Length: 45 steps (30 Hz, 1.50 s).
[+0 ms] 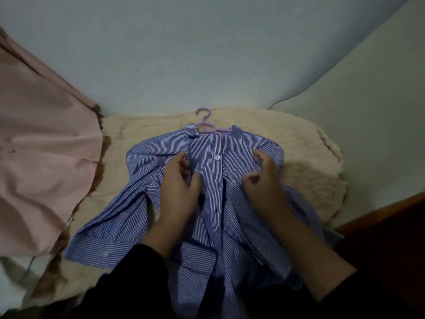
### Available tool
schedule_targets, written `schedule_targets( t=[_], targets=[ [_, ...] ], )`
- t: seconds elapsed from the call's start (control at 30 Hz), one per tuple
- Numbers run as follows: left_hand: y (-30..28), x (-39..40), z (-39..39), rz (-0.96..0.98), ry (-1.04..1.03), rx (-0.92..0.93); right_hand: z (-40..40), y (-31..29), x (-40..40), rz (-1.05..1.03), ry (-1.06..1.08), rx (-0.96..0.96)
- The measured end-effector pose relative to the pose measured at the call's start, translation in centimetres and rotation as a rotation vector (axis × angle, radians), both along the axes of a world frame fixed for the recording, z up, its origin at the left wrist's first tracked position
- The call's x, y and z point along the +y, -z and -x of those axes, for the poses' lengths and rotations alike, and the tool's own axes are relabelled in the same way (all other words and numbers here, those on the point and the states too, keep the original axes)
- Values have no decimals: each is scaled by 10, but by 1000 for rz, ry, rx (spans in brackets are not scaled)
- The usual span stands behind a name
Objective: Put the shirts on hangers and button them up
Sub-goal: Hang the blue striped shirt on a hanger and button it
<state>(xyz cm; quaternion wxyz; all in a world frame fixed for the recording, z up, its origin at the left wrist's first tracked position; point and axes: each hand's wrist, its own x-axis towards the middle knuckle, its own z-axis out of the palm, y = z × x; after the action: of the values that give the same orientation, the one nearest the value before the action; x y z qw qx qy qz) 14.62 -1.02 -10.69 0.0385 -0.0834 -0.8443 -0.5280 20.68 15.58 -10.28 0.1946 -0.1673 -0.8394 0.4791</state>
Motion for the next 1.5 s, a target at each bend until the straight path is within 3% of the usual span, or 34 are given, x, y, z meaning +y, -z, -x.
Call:
schedule_targets(
  t=[0.07,0.2,0.27,0.4,0.47,0.63,0.97,1.17,1.5],
  targets=[
    [-4,2,-22,1,60,74,-20,7,-16,-53,53,55],
    [5,7,-52,84,236,-85,-52,25,-46,1,0,-161],
    [11,4,-53,110,188,-154,-58,29,-53,39,-7,-225],
    [10,4,-49,63,167,-235,-43,14,-49,261,29,-107],
    [9,6,-45,70,161,-253,-29,6,-43,227,4,-89],
    [11,12,-37,23,142,-300,2,2,-37,207,-69,-274],
    [18,12,-42,-145,10,-277,16,5,-40,461,43,-356],
    [19,13,-46,-309,-67,-304,10,3,-44,586,82,-262],
    [13,10,-50,-292,-60,-270,3,-3,-45,625,95,-227]
  ],
)
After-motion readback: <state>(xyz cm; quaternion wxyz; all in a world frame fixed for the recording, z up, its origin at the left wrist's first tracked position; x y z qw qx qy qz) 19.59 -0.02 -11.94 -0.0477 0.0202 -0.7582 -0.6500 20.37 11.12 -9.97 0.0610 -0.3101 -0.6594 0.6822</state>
